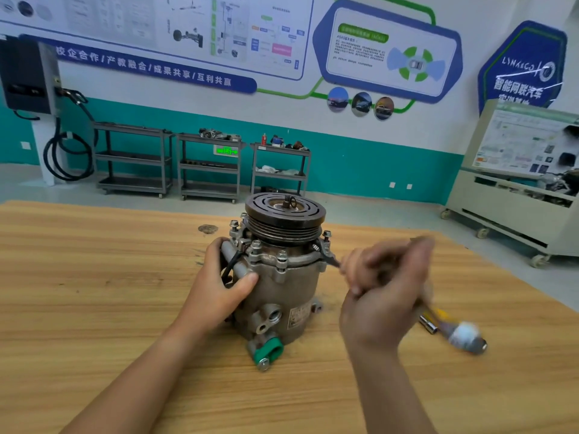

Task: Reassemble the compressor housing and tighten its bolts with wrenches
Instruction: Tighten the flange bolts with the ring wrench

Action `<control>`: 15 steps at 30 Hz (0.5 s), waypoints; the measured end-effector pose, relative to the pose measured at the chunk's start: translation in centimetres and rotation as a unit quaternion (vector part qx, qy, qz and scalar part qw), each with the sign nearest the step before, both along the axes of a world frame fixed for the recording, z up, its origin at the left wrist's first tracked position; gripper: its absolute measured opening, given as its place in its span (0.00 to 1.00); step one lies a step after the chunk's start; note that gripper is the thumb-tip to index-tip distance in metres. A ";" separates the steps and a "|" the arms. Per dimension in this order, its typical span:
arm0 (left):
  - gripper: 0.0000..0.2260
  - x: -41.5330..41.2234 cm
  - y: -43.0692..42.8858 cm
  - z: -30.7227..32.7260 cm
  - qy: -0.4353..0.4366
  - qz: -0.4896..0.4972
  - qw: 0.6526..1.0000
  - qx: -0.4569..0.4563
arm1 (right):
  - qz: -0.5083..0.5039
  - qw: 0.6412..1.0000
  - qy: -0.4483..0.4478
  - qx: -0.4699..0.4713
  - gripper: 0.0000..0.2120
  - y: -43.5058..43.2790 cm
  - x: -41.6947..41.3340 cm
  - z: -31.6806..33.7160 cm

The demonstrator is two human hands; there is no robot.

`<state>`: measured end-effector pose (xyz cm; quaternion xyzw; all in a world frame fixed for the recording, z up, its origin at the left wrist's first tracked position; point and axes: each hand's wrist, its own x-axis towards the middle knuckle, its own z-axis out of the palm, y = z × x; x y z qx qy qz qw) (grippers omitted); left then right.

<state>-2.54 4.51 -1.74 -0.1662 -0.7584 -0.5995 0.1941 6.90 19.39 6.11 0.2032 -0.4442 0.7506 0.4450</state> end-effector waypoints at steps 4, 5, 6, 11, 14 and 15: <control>0.24 0.2 0.1 0.0 -0.004 -0.004 1.000 0.006 | 0.055 0.977 -0.111 -0.173 0.25 3.8 -2.6 4.2; 0.24 0.2 0.0 0.0 -0.002 -0.003 1.000 0.006 | 0.070 0.968 -0.142 -0.193 0.24 4.5 -3.5 4.9; 0.24 0.2 0.1 -0.1 0.000 -0.003 1.000 0.005 | 0.086 0.958 -0.175 -0.211 0.24 5.1 -4.4 5.3; 0.24 -0.1 0.0 -0.3 0.005 0.002 1.000 -0.004 | 0.168 0.911 -0.266 -0.266 0.22 6.5 -7.9 5.2; 0.26 -0.2 -0.1 -0.4 -0.007 0.000 1.000 0.003 | 0.210 0.893 -0.279 -0.283 0.22 7.1 -8.7 5.3; 0.26 -0.2 -0.1 -0.4 -0.008 -0.002 1.000 0.005 | 0.218 0.889 -0.278 -0.290 0.22 7.4 -8.8 5.4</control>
